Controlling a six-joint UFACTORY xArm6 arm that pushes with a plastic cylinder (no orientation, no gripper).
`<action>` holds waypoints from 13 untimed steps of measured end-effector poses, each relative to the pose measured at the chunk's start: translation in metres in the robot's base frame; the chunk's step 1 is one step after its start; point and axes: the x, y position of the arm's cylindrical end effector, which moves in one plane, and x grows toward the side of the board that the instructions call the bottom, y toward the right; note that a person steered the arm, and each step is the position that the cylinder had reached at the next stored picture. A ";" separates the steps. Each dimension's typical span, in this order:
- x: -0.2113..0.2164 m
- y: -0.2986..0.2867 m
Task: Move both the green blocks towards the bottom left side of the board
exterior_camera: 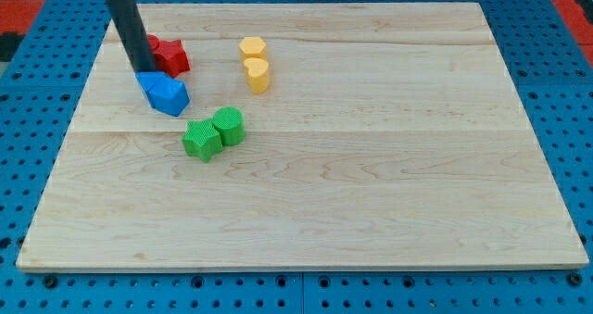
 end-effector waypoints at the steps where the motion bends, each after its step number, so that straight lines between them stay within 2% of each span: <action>1: 0.023 0.008; 2: 0.030 0.042; 3: 0.011 0.054; 4: -0.010 0.036; 5: -0.004 0.056; 6: 0.035 0.120; 7: 0.064 0.156; 8: 0.098 0.138; 9: 0.102 0.116; 10: 0.076 0.118; 11: 0.074 0.106; 13: 0.095 0.092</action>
